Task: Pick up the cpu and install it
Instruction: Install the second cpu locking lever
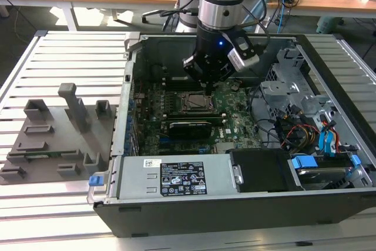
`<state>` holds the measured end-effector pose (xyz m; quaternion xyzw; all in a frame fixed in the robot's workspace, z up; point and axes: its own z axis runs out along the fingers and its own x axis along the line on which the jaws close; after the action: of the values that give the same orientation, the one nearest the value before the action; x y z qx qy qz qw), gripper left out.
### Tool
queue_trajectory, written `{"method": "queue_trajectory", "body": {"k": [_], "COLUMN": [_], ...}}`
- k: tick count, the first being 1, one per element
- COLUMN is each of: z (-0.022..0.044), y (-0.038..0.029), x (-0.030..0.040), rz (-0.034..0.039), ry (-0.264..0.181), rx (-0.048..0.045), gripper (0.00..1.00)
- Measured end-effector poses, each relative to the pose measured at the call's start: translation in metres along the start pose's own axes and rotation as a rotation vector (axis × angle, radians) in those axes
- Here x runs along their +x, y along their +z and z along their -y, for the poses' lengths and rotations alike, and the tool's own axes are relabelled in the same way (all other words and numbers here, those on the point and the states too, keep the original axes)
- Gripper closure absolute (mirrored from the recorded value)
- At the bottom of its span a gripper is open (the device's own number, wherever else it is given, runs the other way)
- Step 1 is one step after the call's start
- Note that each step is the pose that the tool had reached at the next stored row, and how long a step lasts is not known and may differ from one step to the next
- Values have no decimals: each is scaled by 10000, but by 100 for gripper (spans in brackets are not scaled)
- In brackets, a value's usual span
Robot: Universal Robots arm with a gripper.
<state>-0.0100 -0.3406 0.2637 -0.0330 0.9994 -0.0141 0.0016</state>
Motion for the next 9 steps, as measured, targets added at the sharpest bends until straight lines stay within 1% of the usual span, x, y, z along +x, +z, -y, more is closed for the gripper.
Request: {"method": "queue_trajectory", "body": {"k": [1, 2, 3, 5, 6, 7, 8, 9], "z": [47, 86, 143, 196, 250, 278, 292, 303], "y": [1, 3, 6, 8, 12, 14, 18, 27], "x": [5, 9, 15, 21, 26, 29, 30, 31], "rz": [14, 26, 41, 52, 65, 71, 75, 82], "ry": [-1, 0, 2, 3, 2, 3, 3, 4], "rx": [-226, -393, -618, -795, -975, -1074, -1135, -1227], "gripper": [89, 89, 89, 89, 89, 89, 89, 89]}}
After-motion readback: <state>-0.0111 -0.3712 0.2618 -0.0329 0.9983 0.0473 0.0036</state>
